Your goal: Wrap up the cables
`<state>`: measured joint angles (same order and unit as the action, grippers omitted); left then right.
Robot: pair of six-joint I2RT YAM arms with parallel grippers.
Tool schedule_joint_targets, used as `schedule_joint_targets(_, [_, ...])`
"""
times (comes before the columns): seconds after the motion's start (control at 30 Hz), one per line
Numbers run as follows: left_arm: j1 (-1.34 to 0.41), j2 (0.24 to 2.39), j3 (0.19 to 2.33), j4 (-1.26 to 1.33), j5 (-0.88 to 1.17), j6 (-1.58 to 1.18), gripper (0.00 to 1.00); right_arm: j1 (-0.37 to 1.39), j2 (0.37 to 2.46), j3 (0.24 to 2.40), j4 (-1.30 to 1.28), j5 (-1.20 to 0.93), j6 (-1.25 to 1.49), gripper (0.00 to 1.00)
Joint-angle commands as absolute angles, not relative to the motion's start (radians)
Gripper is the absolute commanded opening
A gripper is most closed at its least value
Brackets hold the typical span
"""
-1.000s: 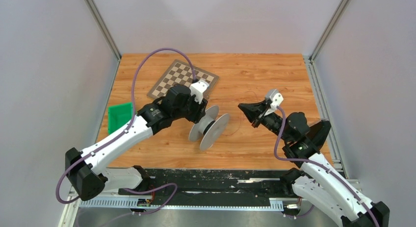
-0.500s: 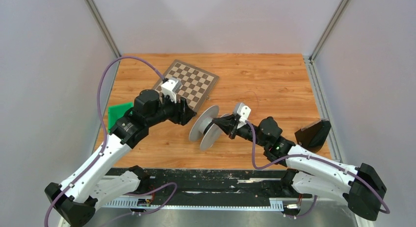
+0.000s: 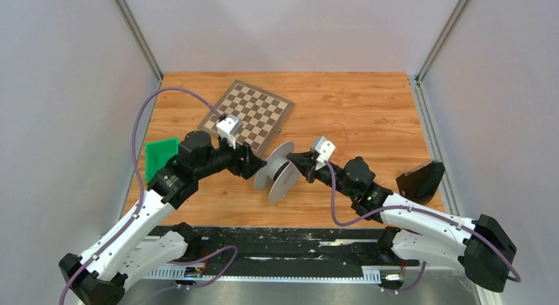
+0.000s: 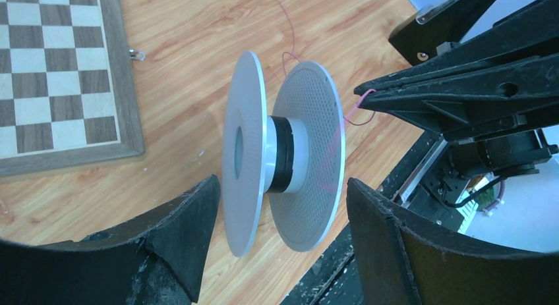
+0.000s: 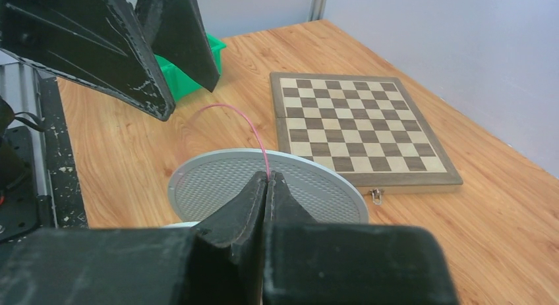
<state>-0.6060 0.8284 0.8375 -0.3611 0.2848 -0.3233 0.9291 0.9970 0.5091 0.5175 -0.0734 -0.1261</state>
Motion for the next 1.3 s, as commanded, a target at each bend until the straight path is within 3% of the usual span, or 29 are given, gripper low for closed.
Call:
schedule_joint_targets(0.0, [-0.603,0.802,0.822,-0.267,0.315,-0.307,0.78,0.933,1.005,0.518,0.538,-0.046,-0.193,0.0])
schedule_joint_targets(0.87, [-0.603,0.999,0.81,-0.164,0.277,-0.21,0.73,0.934,1.039,0.531,0.523,-0.038,-0.365,0.0])
schedule_joint_targets(1.27, [-0.603,1.043,0.778,-0.114,0.277,-0.21,0.62,0.934,1.047,0.529,0.5,-0.041,-0.389,0.0])
